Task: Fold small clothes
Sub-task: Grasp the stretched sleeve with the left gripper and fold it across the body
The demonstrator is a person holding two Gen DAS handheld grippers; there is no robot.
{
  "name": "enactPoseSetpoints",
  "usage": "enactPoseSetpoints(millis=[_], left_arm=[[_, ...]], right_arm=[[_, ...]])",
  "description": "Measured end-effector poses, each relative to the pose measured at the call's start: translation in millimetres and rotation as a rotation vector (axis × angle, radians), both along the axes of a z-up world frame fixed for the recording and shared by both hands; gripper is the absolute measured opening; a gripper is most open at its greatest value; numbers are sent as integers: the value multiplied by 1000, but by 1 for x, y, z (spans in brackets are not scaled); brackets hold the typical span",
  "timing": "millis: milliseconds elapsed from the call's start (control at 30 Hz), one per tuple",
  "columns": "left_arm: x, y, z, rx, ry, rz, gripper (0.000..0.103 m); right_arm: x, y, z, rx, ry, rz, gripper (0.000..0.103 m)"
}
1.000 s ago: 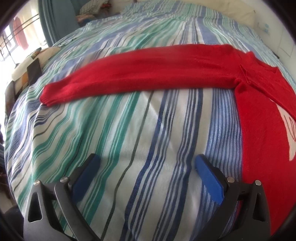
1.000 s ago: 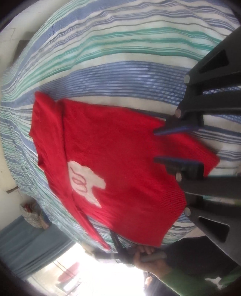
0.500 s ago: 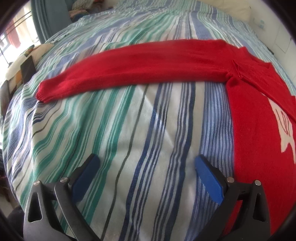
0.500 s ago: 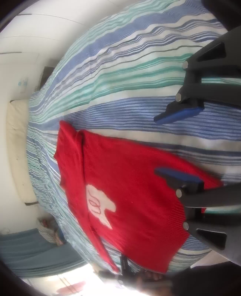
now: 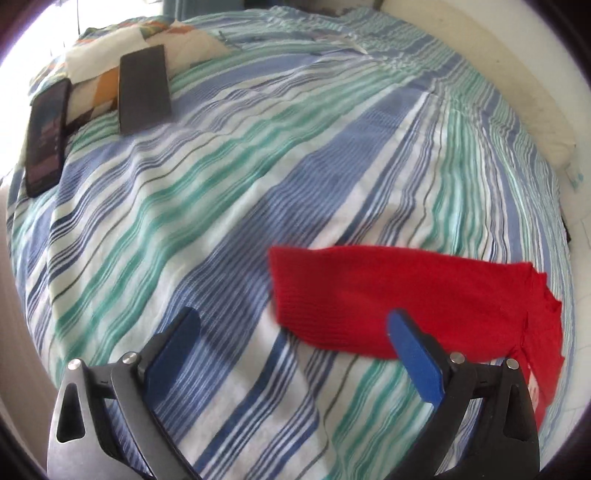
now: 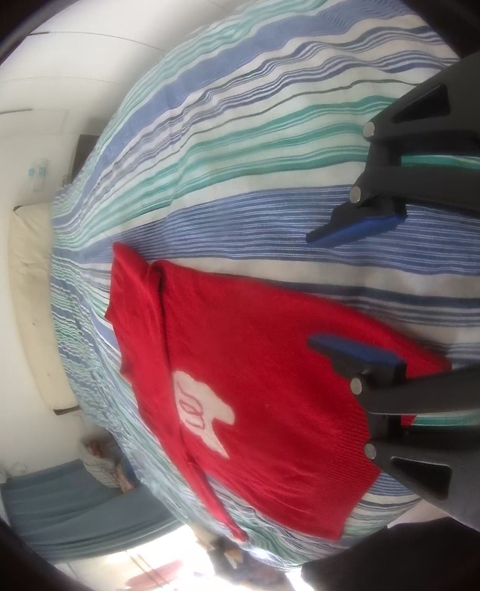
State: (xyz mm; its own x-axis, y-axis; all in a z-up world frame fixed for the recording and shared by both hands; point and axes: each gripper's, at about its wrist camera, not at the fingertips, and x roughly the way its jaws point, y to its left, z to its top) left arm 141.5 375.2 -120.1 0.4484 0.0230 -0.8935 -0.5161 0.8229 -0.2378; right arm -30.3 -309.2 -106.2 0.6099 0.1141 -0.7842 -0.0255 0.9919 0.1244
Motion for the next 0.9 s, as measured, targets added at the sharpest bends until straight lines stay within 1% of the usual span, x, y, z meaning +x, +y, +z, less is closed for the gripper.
enactPoseSetpoints(millis=[67, 100, 133, 167, 200, 233, 267, 300, 333, 400, 433, 467, 500, 533, 567, 600, 633, 700, 767, 800, 833, 867, 900], left_arm=[[3, 2, -6, -40, -11, -19, 98], [6, -1, -7, -57, -23, -45, 93], [10, -5, -10, -73, -25, -70, 83], [13, -7, -14, -94, -15, -90, 76], [16, -11, -19, -113, 6, -103, 48], [19, -13, -24, -104, 40, -110, 15], [20, -14, -25, -74, 74, -111, 13], [18, -13, -23, -40, 90, -93, 14], [15, -10, -18, -7, 101, -62, 18], [12, -2, -10, 76, 125, -11, 21], [11, 1, -7, 119, 141, -1, 21], [11, 3, -5, 137, 150, -5, 23], [10, 5, -3, 124, 140, -14, 30], [9, 7, -1, 95, 115, -23, 45], [8, 8, 1, 71, 87, -30, 54], [7, 8, 4, 58, 58, -36, 68], [6, 6, 5, 53, 34, -42, 76], [13, 1, 1, 45, 19, -59, 78], [22, -3, -11, 15, 34, -67, 75], [26, -6, -17, -8, 39, -74, 55], [30, -12, -23, -23, 53, -90, 15], [33, -17, -26, -24, 71, -112, 6], [33, -25, -21, 12, 74, -129, 6]], right_arm=[[0, 3, -1, -7, 3, 5, 48], [1, 4, -2, -13, 6, 8, 48], [1, 5, -3, -18, 10, 11, 48], [1, 6, -4, -23, 14, 14, 48], [1, 6, -5, -26, 18, 16, 48], [1, 6, -5, -28, 20, 18, 48], [1, 6, -5, -31, 20, 17, 48], [0, 6, -5, -32, 19, 16, 48], [-1, 5, -4, -33, 16, 13, 48], [-4, 3, -3, -30, 13, 3, 48], [-5, 1, -2, -28, 13, -2, 48], [-5, -1, -3, -24, 15, -9, 48], [-5, -2, -3, -18, 17, -14, 48], [-4, -3, -4, -11, 18, -19, 48], [-2, -5, -4, -4, 19, -22, 48], [-1, -5, -5, 0, 21, -23, 48], [0, -5, -5, 0, 21, -23, 48], [0, -3, -6, -5, 22, -16, 48], [0, 0, -7, -13, 26, -7, 48], [0, 1, -7, -18, 28, -3, 48], [0, 2, -8, -22, 31, 1, 48], [0, 2, -8, -24, 33, 2, 48], [0, 2, -9, -24, 34, 2, 49]])
